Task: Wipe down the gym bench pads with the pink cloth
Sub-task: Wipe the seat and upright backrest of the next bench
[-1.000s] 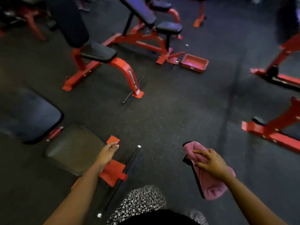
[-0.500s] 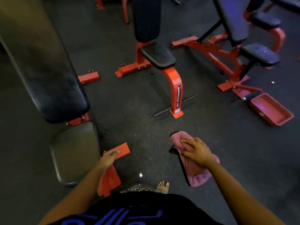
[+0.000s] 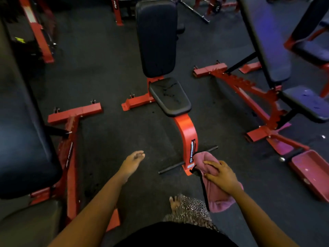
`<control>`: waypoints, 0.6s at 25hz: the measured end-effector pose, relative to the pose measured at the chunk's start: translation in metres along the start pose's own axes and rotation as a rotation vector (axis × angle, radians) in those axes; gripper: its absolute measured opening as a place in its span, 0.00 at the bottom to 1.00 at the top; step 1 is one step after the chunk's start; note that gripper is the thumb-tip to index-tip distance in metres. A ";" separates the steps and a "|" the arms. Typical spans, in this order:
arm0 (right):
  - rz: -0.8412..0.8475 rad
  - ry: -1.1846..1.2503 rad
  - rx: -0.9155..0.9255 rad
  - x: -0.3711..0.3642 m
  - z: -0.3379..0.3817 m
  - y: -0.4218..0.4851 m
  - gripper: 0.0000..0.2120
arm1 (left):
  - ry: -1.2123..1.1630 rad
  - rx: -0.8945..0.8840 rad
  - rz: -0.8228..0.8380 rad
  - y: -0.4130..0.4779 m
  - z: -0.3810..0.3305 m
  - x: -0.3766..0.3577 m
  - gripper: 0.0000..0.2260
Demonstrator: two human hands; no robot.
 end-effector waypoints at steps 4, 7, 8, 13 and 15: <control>-0.006 0.058 0.079 0.022 0.027 0.116 0.26 | -0.125 0.071 -0.114 0.058 -0.048 0.022 0.16; -0.001 0.063 0.155 0.032 0.065 0.207 0.25 | -0.235 0.054 -0.190 0.118 -0.093 0.046 0.18; 0.010 0.056 0.182 0.031 0.076 0.236 0.25 | -0.250 0.037 -0.190 0.141 -0.110 0.054 0.18; -0.042 0.051 0.202 0.018 0.132 0.371 0.23 | -0.223 -0.078 -0.119 0.281 -0.190 0.116 0.18; -0.123 0.091 0.153 0.014 0.165 0.424 0.23 | -0.179 -0.114 -0.084 0.345 -0.229 0.154 0.18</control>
Point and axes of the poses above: each hand's wrist, its own y-axis towards the middle knuckle, its own x-axis out of the back of the hand, z = x × y, the point moved 1 cm from there along y, towards the middle knuckle, and after that the axes turned 1 degree about z, right-handed, at the moved point
